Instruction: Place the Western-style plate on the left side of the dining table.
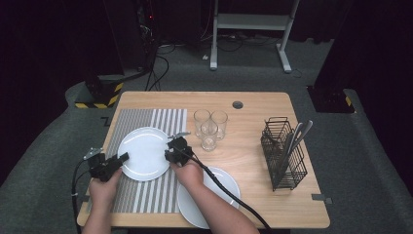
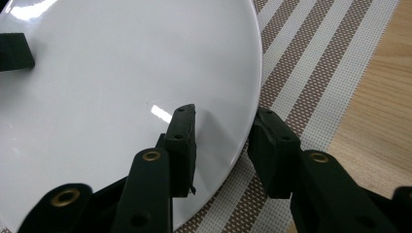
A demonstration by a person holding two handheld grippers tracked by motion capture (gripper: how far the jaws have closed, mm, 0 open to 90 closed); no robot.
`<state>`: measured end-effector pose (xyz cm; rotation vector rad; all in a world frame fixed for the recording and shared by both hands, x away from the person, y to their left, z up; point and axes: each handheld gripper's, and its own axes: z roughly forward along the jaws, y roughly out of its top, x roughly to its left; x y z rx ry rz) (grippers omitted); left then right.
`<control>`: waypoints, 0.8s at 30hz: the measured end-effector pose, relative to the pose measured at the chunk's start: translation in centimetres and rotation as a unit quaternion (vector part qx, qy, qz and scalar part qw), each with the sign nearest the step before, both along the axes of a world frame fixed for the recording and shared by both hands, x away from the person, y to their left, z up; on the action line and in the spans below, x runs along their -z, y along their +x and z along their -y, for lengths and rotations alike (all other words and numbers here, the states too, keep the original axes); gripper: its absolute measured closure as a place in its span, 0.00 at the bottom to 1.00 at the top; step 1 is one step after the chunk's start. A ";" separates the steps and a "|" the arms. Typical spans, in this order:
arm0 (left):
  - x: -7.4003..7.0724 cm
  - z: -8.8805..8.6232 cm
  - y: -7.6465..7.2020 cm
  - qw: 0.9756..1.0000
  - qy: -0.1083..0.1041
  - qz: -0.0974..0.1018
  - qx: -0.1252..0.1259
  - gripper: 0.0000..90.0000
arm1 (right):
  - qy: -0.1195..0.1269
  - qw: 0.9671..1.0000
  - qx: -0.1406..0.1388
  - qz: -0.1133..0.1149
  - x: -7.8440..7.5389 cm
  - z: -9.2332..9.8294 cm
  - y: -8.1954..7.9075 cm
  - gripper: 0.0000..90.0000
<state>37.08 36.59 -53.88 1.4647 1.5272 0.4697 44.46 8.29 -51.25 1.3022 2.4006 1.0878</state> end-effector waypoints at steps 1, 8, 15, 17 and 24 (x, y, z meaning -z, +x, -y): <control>0.0 0.0 0.0 1.000 0.002 0.001 0.000 0.69 | 0.000 1.000 0.000 -0.001 0.0 0.0 0.0 0.70; 0.0 0.1 0.0 1.000 0.007 0.001 -0.003 0.69 | -0.003 1.000 0.002 -0.006 0.0 -0.1 0.1 0.70; 0.0 0.1 0.0 1.000 0.012 -0.004 -0.007 0.69 | -0.007 1.000 0.002 -0.014 0.1 -0.1 0.2 0.70; 0.0 0.2 0.0 1.000 0.013 -0.005 -0.008 0.69 | -0.008 1.000 0.003 -0.017 0.1 -0.2 0.2 0.70; 0.0 0.2 0.1 1.000 0.013 -0.012 -0.014 0.69 | -0.013 1.000 0.000 -0.025 0.2 -0.3 0.4 0.69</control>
